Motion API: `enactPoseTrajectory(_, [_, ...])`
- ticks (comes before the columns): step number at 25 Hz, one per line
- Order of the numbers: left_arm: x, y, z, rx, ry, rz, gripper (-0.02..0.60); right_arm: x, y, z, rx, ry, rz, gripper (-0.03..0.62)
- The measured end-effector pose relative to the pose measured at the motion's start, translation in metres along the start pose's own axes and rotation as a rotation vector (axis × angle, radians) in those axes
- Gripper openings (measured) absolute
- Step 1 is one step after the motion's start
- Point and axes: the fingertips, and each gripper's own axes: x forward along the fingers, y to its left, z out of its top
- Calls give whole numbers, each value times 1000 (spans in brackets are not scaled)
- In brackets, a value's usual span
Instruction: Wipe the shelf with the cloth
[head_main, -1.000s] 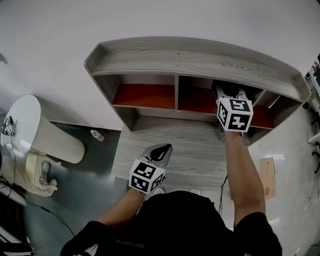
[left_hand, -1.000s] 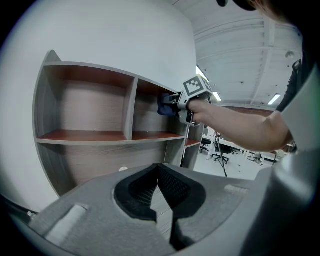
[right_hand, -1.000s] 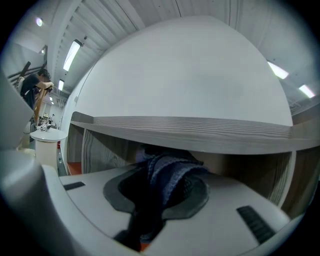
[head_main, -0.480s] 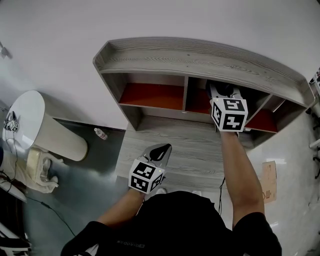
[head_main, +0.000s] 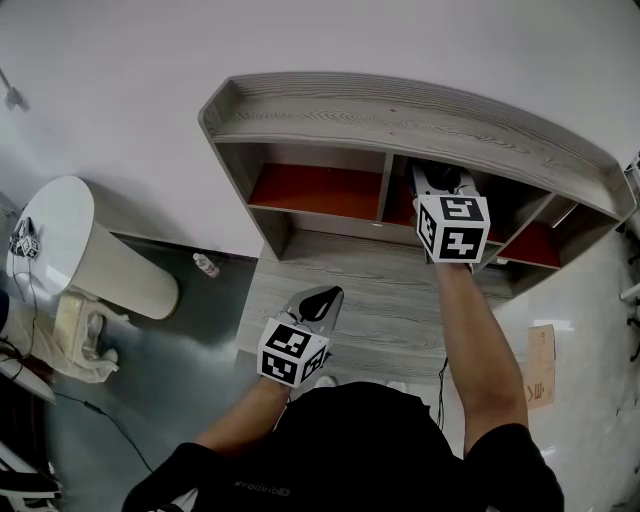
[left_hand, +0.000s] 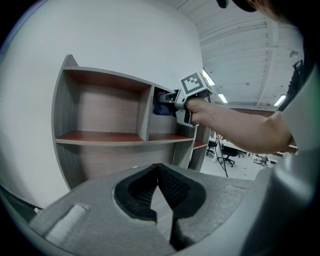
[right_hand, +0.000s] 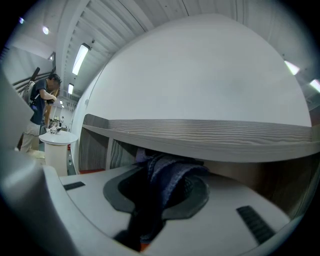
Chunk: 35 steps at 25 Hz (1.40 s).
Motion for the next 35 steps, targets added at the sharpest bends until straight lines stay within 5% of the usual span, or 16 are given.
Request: enactPoseTrajectory(35, [-6,15,2,4,-15,-29,8,6,26,2,7,5,9,97])
